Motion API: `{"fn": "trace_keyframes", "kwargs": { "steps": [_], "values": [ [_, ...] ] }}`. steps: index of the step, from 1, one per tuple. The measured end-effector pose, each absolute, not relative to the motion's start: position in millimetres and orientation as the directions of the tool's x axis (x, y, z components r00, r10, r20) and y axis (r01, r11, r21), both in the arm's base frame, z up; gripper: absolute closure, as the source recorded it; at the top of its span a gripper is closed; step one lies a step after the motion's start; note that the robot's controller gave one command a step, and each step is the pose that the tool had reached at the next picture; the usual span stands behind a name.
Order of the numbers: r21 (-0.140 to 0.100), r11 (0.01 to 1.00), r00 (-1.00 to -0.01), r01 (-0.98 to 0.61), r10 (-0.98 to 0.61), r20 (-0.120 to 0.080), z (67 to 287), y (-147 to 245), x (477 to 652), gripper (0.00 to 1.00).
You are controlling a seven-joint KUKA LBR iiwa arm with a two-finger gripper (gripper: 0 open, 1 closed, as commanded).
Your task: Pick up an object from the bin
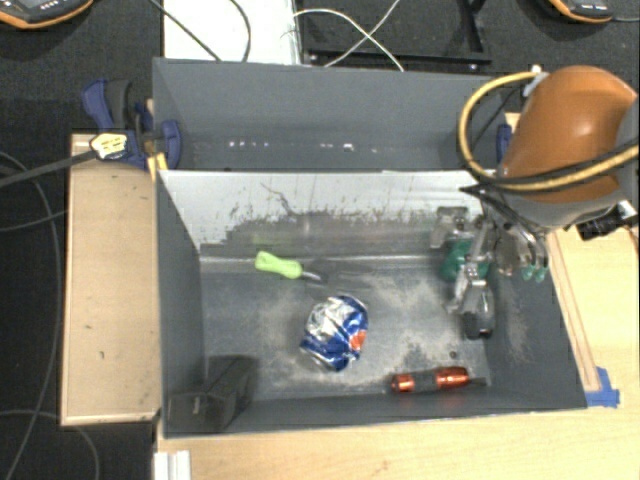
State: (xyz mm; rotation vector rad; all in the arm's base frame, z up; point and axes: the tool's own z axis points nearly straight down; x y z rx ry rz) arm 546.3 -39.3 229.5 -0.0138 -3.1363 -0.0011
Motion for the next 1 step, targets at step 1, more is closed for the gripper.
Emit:
{"fn": "trace_keyframes", "kwargs": {
  "steps": [1],
  "values": [
    [0.0,1.0,-1.0,0.007,0.007,-0.003,234.2,-39.2,547.8,0.0]
  ]
}}
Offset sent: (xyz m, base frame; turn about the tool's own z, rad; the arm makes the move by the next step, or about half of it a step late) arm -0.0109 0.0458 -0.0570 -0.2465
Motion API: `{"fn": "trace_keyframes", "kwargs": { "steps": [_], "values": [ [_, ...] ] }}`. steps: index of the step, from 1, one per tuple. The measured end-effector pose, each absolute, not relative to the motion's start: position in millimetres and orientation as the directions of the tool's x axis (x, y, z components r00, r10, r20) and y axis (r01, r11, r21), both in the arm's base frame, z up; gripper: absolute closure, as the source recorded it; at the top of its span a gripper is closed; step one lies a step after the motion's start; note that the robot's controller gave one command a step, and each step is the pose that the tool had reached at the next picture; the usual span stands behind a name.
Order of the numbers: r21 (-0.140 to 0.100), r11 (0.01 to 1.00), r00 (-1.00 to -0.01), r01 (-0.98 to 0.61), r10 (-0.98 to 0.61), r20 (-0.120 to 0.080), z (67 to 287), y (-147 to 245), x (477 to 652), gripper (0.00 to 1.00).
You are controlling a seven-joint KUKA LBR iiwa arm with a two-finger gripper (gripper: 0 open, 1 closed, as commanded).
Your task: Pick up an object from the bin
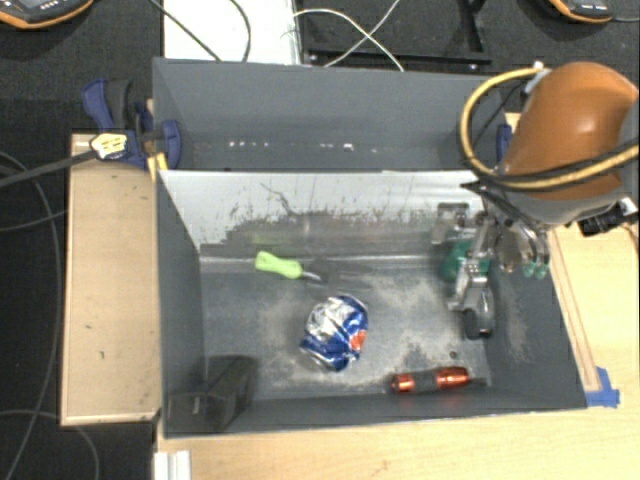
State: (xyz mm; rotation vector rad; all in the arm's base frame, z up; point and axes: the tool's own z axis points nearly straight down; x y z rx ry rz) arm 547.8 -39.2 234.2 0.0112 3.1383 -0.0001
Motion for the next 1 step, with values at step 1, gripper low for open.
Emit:
{"fn": "trace_keyframes", "kwargs": {
  "steps": [1],
  "values": [
    [0.002,0.978,-0.978,-0.211,-0.211,0.001,179.5,2.0,537.5,0.0]
  ]
}}
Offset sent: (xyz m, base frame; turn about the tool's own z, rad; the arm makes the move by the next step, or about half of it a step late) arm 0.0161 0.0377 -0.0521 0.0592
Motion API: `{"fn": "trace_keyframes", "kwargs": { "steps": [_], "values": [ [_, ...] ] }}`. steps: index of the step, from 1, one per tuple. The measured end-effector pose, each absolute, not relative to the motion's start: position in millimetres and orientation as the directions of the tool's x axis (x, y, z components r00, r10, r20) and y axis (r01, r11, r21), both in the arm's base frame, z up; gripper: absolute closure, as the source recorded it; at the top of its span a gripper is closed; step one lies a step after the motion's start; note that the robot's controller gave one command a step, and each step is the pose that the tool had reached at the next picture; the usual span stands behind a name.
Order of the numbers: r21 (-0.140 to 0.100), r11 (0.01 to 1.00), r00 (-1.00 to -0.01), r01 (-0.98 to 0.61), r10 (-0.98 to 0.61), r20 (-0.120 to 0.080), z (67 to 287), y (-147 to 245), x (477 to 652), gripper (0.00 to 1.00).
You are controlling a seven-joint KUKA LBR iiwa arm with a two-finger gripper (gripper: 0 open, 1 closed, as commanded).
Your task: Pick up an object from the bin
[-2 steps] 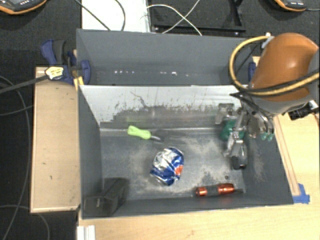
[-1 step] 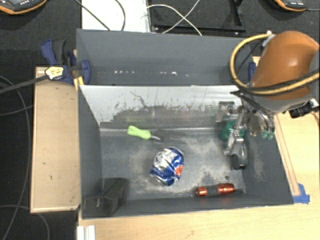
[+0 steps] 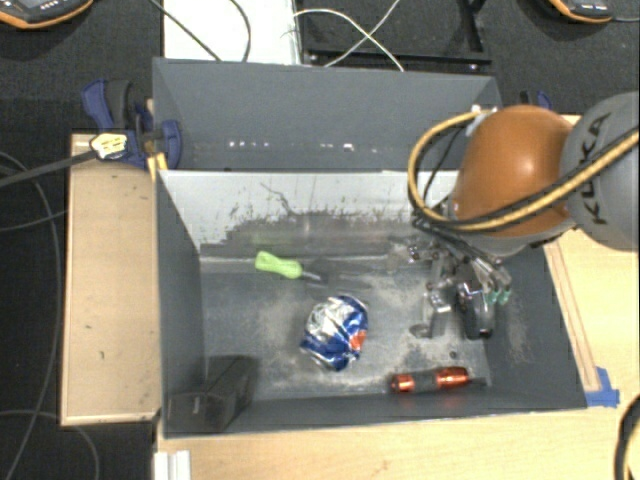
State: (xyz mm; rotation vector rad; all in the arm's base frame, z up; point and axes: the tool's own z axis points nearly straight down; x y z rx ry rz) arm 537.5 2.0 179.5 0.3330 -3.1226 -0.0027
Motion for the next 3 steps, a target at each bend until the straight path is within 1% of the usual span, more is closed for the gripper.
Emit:
{"fn": "trace_keyframes", "kwargs": {
  "steps": [1,2,3],
  "values": [
    [0.005,0.973,-0.973,-0.231,-0.231,0.006,170.6,7.3,537.2,0.0],
    [0.002,0.949,-0.949,-0.315,-0.315,0.0,126.4,-30.1,557.0,0.0],
    [0.005,0.916,-0.916,-0.401,-0.401,0.003,120.9,55.0,531.1,0.0]
  ]
}}
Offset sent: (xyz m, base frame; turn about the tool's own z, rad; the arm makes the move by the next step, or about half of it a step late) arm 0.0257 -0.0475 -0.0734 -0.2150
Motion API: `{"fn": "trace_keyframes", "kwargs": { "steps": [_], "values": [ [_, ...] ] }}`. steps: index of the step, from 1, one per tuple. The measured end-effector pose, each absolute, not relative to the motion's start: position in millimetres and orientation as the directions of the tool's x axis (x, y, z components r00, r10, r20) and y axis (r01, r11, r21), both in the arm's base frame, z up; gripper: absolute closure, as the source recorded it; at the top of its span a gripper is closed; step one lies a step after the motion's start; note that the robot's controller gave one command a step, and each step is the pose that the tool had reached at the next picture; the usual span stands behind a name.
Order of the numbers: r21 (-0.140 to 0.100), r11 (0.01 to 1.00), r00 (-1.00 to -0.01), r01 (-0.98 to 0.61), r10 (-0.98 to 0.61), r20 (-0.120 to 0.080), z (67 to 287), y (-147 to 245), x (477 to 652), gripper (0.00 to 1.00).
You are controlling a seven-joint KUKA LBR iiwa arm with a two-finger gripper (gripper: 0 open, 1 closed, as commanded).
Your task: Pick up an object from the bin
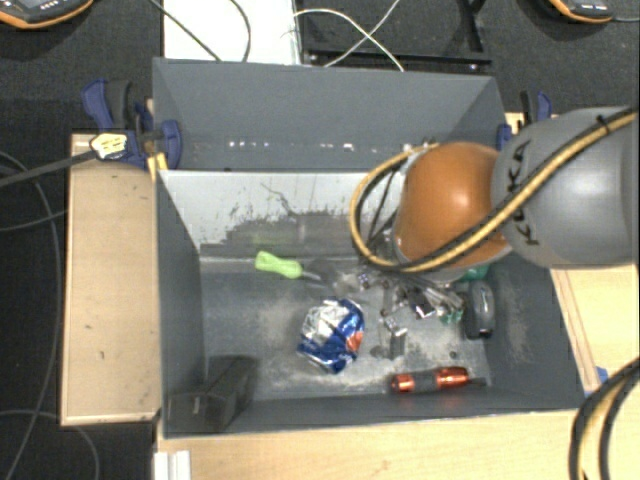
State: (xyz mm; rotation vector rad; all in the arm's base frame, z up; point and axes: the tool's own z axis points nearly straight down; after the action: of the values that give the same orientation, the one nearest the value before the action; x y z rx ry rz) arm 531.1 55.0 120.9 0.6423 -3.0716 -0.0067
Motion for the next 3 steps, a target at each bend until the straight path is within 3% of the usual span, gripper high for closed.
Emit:
{"fn": "trace_keyframes", "kwargs": {
  "steps": [1,2,3],
  "values": [
    [0.001,0.861,-0.861,-0.509,-0.509,-0.007,100.3,65.8,559.7,0.0],
    [0.004,0.639,-0.639,-0.769,-0.769,-0.002,106.6,67.7,542.8,0.0],
    [0.001,0.49,-0.49,-0.872,-0.872,-0.007,68.7,100.8,545.2,0.0]
  ]
}}
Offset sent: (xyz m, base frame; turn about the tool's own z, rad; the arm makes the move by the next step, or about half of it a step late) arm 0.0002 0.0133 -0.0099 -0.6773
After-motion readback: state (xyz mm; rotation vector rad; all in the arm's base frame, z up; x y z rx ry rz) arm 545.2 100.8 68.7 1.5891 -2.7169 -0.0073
